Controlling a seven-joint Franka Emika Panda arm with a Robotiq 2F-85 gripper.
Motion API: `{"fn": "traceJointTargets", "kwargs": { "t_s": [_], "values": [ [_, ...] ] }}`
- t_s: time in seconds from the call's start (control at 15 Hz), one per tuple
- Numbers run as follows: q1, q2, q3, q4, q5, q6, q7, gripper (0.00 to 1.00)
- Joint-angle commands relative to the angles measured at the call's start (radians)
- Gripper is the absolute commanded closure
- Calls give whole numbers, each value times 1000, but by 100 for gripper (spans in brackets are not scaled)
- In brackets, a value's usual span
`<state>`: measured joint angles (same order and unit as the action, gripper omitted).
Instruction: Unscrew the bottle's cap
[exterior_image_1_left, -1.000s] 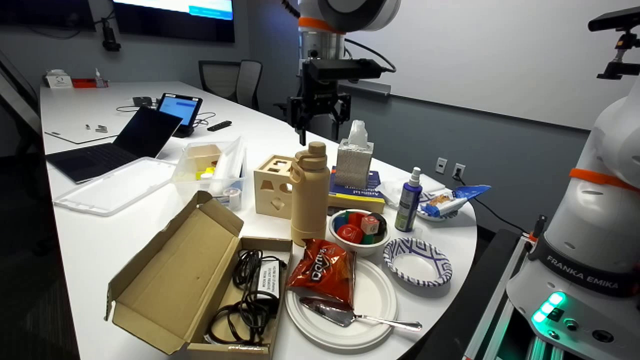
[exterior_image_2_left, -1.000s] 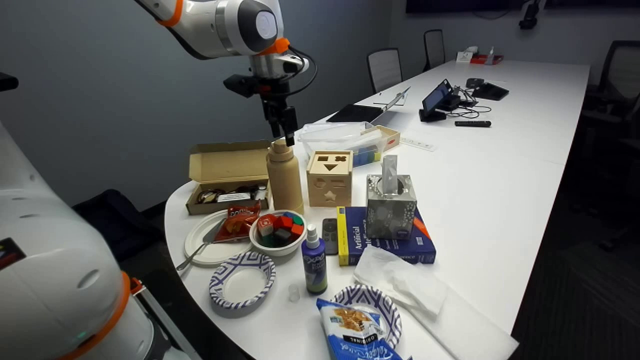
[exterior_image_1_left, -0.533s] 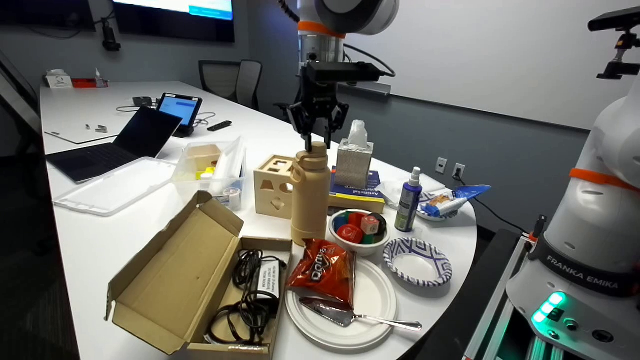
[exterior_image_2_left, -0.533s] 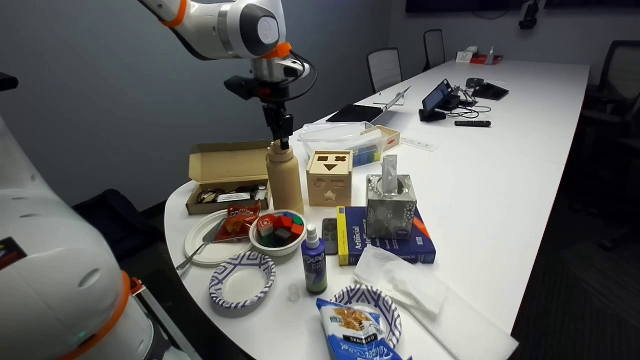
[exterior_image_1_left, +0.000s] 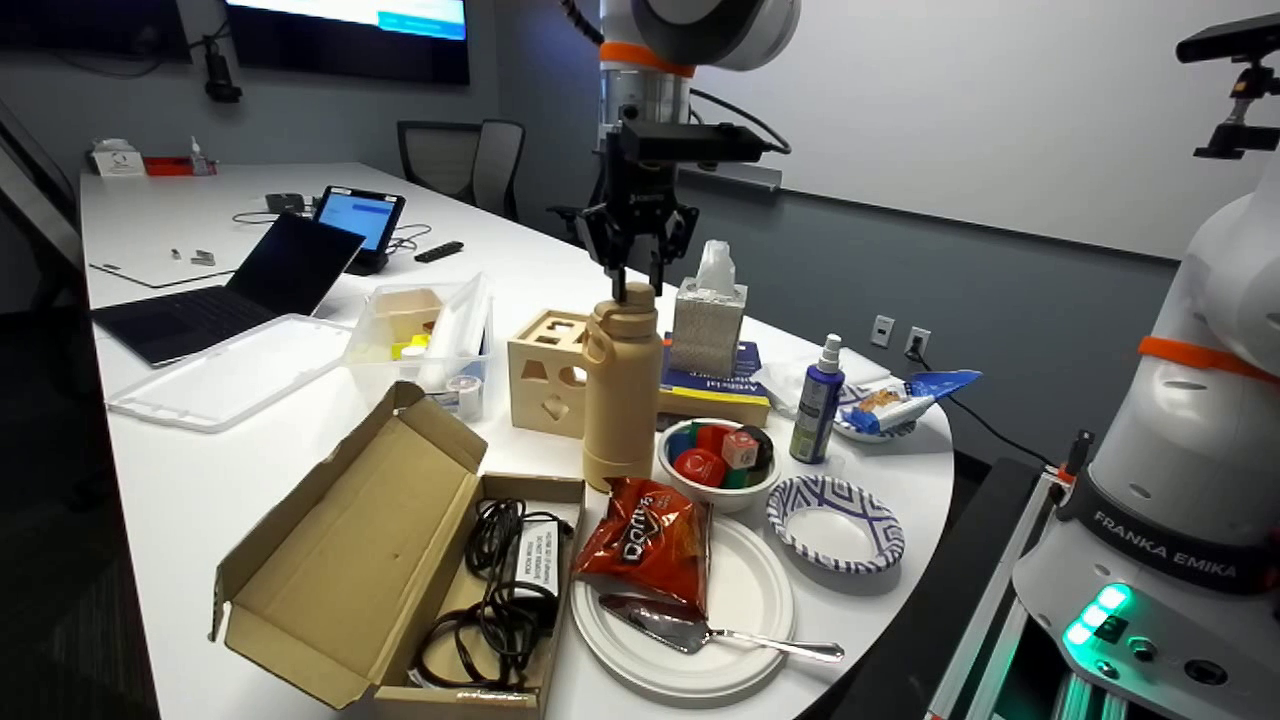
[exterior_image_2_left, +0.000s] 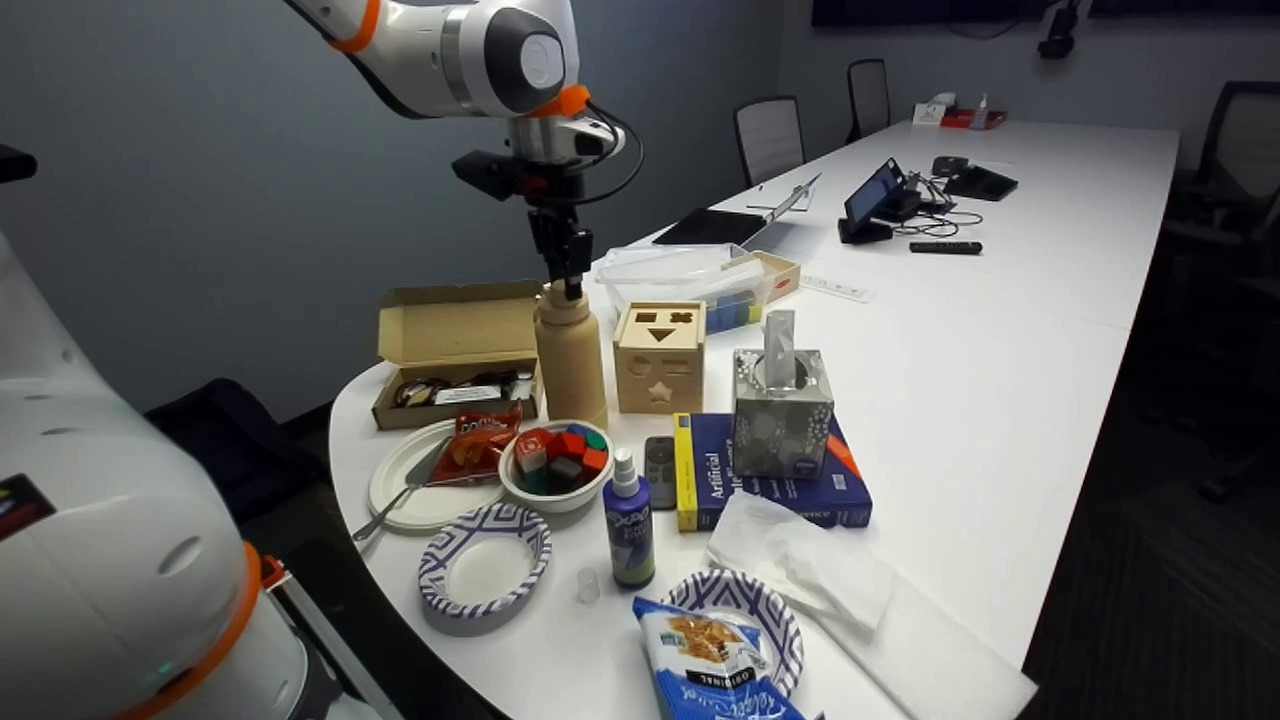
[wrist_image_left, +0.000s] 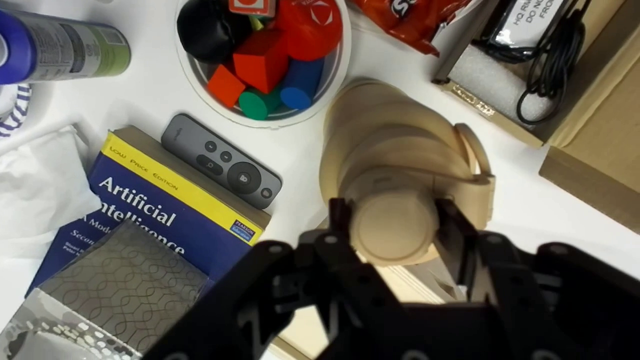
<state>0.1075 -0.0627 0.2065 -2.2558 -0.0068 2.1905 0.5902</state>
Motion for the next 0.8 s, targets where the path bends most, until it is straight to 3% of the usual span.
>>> {"fn": "traceJointTargets", "kwargs": {
  "t_s": [0.0, 0.73],
  "values": [
    [17, -6, -17, 21, 36, -20, -116, 79],
    [26, 15, -22, 23, 56, 0, -437, 79]
  ]
}}
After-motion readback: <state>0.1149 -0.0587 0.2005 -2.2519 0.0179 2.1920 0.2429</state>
